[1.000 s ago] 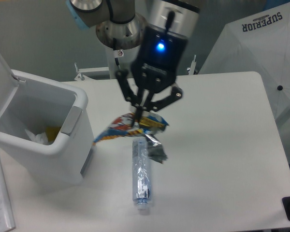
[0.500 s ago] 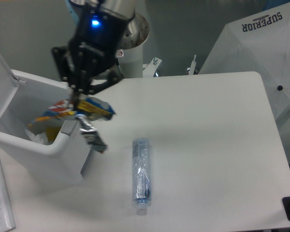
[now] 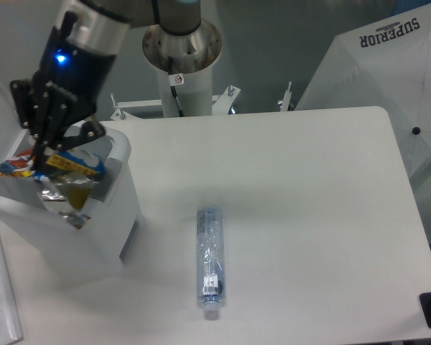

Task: Place the trash in the trash can
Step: 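Lower the bag into the bin and open the gripper, then move the open gripper back over the clear water bottle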

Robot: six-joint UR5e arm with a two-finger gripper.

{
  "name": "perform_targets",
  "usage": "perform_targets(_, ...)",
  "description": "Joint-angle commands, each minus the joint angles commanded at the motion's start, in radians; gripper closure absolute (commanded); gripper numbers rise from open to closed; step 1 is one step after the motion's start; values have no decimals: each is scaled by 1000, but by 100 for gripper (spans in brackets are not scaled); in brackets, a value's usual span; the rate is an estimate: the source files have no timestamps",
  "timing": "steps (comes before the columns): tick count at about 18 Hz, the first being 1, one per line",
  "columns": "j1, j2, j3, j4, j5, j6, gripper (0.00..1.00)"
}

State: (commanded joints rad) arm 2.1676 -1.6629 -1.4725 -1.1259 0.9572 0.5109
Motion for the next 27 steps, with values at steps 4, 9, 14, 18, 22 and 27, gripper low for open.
perform_targets(4, -9, 23, -46, 3, 2, 3, 97)
perform_targets(9, -8, 40, -58, 5, 5, 14, 69)
perform_targets(14, -8, 41, -61, 2, 38, 20, 23)
perform_targets(18, 14, 38, -52, -2, 37, 20, 8)
perform_targets(22, 161, 41, -38, -3, 29, 21, 1)
perform_targets(27, 331, -70, 10, -5, 29, 23, 1)
